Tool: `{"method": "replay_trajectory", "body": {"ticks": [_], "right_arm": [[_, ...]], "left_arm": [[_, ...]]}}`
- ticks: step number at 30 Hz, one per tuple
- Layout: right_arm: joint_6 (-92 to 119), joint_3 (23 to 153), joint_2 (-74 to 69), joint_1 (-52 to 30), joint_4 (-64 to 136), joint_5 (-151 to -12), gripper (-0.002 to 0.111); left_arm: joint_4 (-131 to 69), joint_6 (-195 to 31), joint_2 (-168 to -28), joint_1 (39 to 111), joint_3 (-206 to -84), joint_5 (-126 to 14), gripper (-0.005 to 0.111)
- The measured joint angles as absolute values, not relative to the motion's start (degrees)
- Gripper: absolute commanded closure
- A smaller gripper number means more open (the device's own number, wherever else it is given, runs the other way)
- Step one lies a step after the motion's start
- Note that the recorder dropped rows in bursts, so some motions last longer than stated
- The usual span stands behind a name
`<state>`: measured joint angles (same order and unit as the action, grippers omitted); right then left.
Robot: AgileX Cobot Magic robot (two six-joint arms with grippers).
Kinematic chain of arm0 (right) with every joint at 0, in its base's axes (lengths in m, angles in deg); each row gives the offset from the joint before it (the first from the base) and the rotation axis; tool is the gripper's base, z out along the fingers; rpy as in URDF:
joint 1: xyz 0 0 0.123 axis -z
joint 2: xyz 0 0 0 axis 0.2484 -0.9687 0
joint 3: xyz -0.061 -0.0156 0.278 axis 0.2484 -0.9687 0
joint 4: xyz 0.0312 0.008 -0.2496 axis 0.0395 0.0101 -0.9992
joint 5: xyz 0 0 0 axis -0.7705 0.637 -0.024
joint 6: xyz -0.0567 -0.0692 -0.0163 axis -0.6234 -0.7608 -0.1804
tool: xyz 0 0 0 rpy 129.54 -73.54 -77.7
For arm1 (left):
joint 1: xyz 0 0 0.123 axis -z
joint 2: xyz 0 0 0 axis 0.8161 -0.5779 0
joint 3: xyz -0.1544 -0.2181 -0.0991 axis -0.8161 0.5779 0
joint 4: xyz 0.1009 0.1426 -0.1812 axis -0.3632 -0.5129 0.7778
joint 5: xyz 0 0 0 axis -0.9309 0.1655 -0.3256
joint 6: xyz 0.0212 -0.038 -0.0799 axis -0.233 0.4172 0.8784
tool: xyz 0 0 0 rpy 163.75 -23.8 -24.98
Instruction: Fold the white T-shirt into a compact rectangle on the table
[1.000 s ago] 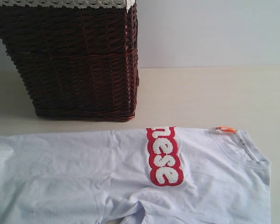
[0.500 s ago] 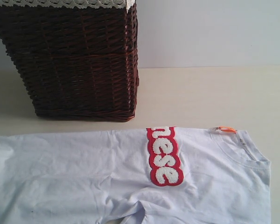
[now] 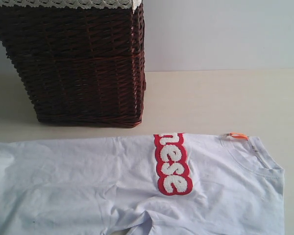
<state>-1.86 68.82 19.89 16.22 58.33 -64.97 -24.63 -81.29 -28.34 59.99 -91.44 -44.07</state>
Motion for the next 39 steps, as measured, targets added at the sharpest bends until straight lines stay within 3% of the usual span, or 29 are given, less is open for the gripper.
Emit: {"method": "replay_trajectory", "body": {"ticks": [18, 32, 39], "right_arm": [[-1.9, 68.8, 19.9, 16.2, 58.3, -65.0, 0.108], [-1.9, 68.8, 19.9, 16.2, 58.3, -65.0, 0.108], [-1.9, 68.8, 19.9, 16.2, 58.3, -65.0, 0.108]], "left_arm": [[-28.3, -72.3, -28.4, 60.0, -84.4, -50.3, 0.107], [-32.1, -71.9, -28.4, 60.0, -84.3, -36.7, 0.107], [-32.2, -71.9, -28.4, 60.0, -84.2, -36.2, 0.107]]}}
